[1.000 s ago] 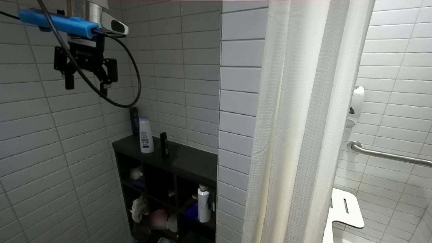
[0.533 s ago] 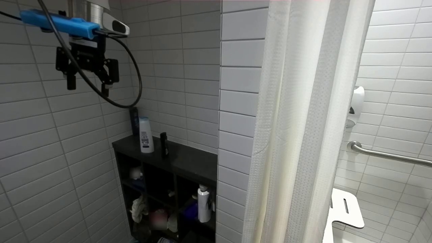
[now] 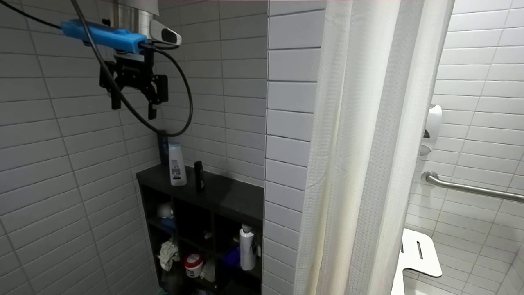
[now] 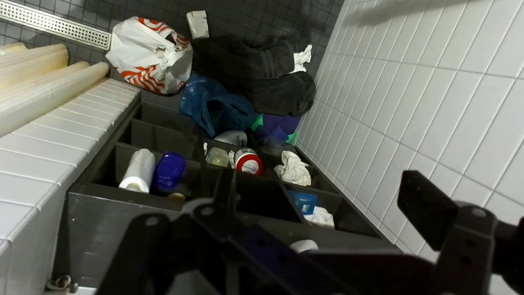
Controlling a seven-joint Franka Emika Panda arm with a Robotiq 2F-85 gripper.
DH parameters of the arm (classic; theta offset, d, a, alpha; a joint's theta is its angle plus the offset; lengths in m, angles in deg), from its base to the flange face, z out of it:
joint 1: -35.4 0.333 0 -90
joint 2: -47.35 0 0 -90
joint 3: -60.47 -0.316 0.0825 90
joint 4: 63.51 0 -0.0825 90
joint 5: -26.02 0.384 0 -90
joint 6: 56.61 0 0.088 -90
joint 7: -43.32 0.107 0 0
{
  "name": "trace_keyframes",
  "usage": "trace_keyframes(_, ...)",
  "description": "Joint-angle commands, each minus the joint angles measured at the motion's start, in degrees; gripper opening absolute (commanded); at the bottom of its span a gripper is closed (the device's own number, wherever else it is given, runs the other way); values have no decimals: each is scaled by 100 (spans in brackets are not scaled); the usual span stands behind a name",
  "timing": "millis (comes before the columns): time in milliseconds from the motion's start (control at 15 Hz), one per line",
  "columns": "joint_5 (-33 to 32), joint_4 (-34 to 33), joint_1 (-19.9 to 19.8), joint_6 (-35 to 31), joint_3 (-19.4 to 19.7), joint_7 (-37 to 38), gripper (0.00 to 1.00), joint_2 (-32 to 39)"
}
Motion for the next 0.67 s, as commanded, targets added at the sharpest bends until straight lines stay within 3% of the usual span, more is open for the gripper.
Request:
trace_keyframes(0,113,-379,-185,57,137,-12,100,335)
trace_keyframes(333,10,-692,-252,-99,174,-204,100,674)
trace_keyframes(600,166,-1041,-223,-187,304,-981,100,1044)
